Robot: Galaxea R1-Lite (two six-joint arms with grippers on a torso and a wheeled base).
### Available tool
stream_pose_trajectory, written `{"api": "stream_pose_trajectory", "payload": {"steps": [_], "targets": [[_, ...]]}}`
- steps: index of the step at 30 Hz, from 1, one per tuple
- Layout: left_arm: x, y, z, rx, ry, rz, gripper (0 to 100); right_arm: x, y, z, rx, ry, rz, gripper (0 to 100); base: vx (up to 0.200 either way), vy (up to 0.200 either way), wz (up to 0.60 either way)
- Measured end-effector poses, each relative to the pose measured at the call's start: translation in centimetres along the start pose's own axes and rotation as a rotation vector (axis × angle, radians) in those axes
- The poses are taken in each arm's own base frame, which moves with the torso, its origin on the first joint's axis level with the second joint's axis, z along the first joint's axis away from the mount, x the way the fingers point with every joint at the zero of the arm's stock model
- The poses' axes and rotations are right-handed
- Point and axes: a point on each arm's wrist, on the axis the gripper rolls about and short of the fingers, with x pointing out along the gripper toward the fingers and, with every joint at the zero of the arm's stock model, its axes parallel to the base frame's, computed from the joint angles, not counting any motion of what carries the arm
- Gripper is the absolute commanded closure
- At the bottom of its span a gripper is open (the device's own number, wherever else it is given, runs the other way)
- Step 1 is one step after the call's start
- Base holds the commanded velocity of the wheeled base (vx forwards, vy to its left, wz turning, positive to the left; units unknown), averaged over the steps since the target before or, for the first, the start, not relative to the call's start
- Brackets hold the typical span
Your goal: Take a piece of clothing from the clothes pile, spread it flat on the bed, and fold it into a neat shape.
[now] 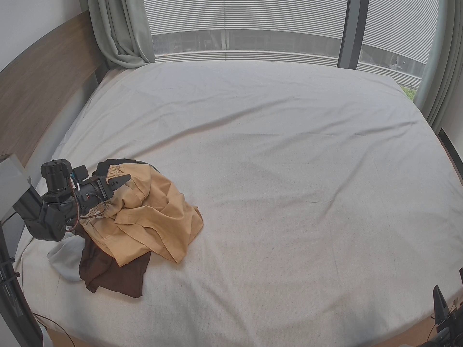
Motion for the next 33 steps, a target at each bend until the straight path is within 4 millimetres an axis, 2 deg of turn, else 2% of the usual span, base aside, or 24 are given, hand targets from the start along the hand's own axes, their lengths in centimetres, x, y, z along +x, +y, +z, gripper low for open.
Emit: {"api": "stream_pose_trajectory", "payload": {"steps": [5, 6, 18, 30, 31, 33], "targets": [[0.3, 0.1, 0.2, 0.002, -0.007, -0.004, 0, 0.0, 0.0, 0.0, 0.0, -0.001, 0.001, 0, 0.0, 0.0, 0.0], [0.4, 0.1, 0.2, 0.002, -0.008, -0.005, 100, 0.0, 0.0, 0.0, 0.0, -0.001, 0.0, 0, 0.0, 0.0, 0.0], [1.2, 0.1, -0.3, 0.006, 0.006, -0.013, 100, 0.0, 0.0, 0.0, 0.0, 0.0, 0.0, 0, 0.0, 0.0, 0.0], [0.6, 0.0, -1.4, -0.007, 0.056, -0.049, 100, 0.0, 0.0, 0.0, 0.0, 0.0, 0.0, 0, 0.0, 0.0, 0.0], [0.6, 0.0, -1.5, -0.004, 0.057, -0.05, 0, 0.0, 0.0, 0.0, 0.0, 0.0, 0.0, 0, 0.0, 0.0, 0.0], [0.6, -0.1, -1.4, 0.003, 0.055, -0.057, 0, 0.0, 0.0, 0.0, 0.0, 0.0, 0.0, 0, 0.0, 0.0, 0.0]]}}
